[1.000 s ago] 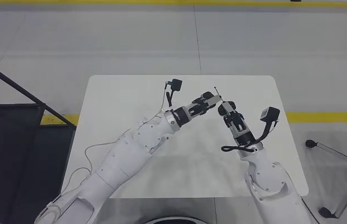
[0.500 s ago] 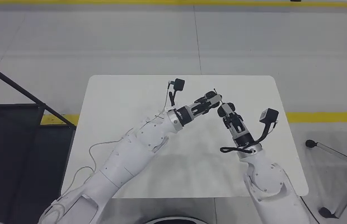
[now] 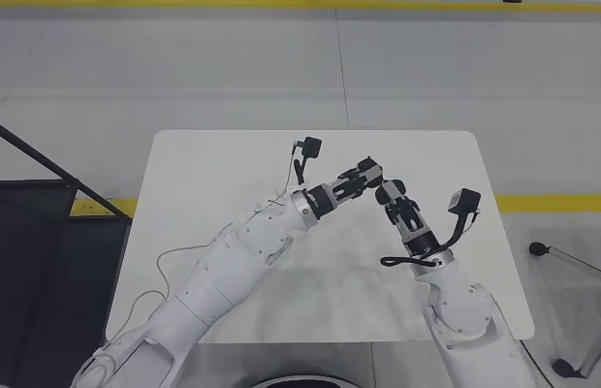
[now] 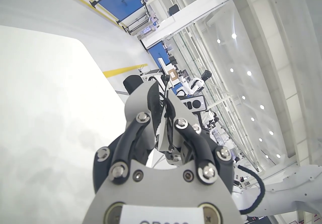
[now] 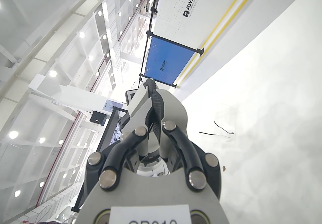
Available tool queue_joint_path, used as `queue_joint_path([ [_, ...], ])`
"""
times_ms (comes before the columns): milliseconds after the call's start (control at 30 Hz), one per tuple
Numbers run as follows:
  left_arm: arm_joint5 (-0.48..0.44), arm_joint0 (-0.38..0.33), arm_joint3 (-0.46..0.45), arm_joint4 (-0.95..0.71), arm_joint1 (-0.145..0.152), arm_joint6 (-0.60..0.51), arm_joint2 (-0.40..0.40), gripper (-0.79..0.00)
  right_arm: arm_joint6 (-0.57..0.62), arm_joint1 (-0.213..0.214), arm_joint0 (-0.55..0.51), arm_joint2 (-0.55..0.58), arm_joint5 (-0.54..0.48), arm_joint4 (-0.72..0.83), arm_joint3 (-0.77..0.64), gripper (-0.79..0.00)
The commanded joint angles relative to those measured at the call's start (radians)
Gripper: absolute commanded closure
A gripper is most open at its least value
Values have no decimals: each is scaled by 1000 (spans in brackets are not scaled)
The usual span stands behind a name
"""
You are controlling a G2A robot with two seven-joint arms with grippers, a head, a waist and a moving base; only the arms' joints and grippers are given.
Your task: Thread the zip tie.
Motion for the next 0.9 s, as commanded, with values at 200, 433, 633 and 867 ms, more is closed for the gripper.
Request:
queue_joint_path([
  [200, 0, 10, -4, 17, -6, -2, -17, -74, 7, -3, 0, 1, 3, -8, -1, 0],
  [433, 5, 19, -9, 31, -11, -4, -31, 0, 6, -7, -4, 3, 7, -13, -4, 0],
  [633, 39, 30, -26, 78, -10, 23, -59, 0, -1, -9, -3, 10, 27, -23, -10, -785],
  [867, 103, 111, -129, 165, 23, 54, -180, 0, 96, 2, 16, 61, 73, -108, -37, -785],
])
